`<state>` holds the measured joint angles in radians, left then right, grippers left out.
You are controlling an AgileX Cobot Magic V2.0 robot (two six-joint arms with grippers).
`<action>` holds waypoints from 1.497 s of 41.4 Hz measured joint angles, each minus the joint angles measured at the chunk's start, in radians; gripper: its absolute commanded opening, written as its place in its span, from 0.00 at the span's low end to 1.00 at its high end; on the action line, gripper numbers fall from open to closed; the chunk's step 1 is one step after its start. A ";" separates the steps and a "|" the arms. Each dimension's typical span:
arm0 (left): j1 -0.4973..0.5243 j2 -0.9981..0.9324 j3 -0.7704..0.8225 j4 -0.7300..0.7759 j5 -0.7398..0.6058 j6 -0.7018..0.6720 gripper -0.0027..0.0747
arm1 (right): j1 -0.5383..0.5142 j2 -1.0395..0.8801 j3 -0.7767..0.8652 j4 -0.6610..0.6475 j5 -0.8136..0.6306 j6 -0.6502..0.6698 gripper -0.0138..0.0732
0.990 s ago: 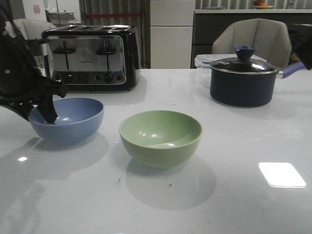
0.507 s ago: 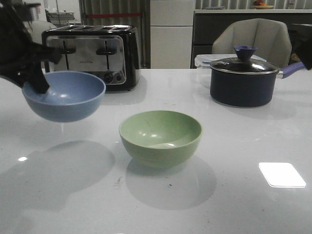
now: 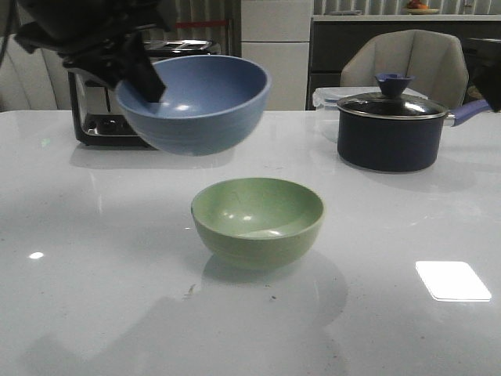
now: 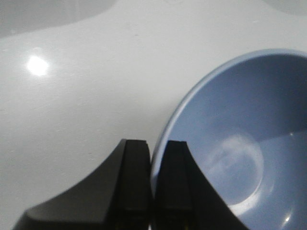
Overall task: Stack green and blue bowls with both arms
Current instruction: 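Lift the blue bowl with the left gripper above the green bowl, then lower the blue bowl into the green bowl and open the left gripper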
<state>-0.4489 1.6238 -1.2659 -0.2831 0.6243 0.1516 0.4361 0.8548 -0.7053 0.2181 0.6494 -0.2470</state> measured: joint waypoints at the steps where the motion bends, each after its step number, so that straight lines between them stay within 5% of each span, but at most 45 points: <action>1: -0.014 0.006 -0.004 -0.002 0.000 0.000 0.15 | 0.000 0.000 0.000 0.000 0.000 0.000 0.62; 11: -0.120 0.103 -0.056 -0.011 -0.009 0.000 0.15 | 0.000 0.000 0.000 0.000 0.000 0.000 0.62; 32: -0.118 0.266 -0.101 -0.012 -0.030 0.001 0.16 | 0.000 0.000 0.000 0.000 0.000 0.000 0.62; 37: -0.116 0.282 -0.101 -0.003 -0.034 0.001 0.25 | 0.000 0.000 0.000 0.000 0.000 0.000 0.62; 48: -0.106 0.292 -0.101 0.001 -0.036 0.001 0.64 | 0.000 0.000 0.000 0.000 0.001 0.000 0.62; 62: -0.106 0.168 -0.101 0.093 0.011 0.001 0.65 | 0.000 0.000 0.000 0.000 0.001 0.000 0.62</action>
<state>-0.5549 1.7914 -1.3666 -0.1904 0.6349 0.1523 0.4361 0.8548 -0.7053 0.2181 0.6501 -0.2470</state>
